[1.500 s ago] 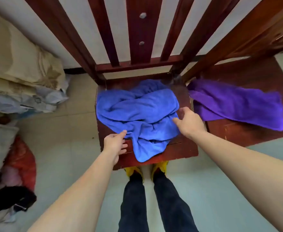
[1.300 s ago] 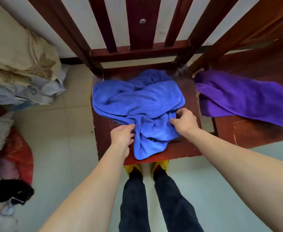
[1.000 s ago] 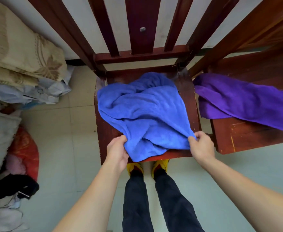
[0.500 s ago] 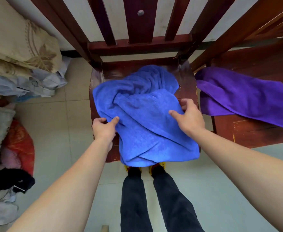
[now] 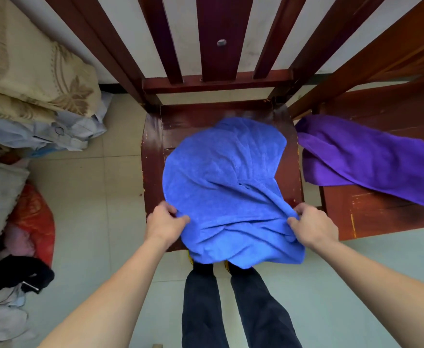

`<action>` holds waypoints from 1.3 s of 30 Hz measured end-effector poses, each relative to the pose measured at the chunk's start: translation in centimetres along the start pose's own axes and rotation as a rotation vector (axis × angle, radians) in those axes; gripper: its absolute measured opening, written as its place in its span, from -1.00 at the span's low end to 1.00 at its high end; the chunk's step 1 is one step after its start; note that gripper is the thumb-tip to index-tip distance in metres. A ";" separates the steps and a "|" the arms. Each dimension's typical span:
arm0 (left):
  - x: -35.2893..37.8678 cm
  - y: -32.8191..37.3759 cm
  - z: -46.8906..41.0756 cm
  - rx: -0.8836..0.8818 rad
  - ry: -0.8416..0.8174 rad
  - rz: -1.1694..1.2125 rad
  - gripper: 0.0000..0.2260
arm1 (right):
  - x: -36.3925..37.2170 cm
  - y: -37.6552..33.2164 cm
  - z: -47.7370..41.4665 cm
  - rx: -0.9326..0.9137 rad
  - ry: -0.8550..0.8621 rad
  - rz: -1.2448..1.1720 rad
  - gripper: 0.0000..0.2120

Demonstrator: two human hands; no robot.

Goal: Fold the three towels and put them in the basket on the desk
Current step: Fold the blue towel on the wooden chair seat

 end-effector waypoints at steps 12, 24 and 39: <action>-1.7 7.9 -3.4 0.226 0.172 -0.091 -0.87 | 0.3 -9.1 -5.7 -0.030 0.137 -0.514 -0.84; 0.2 6.5 -0.4 -0.091 -0.291 0.593 -0.71 | -1.5 -4.9 -4.2 0.016 0.154 -0.903 -0.86; -8.3 8.1 -1.9 0.109 -0.555 0.461 -0.75 | -6.4 -8.7 -5.2 -0.105 0.254 -1.124 -0.65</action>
Point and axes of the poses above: each hand's wrist, its own z-axis away from the middle knuckle, its own x-axis out of the palm, y = z × x, the point moved 2 cm from there along -z, towards the middle knuckle, and after that the axes turned 12 degrees about -z, right-handed, at the moved point
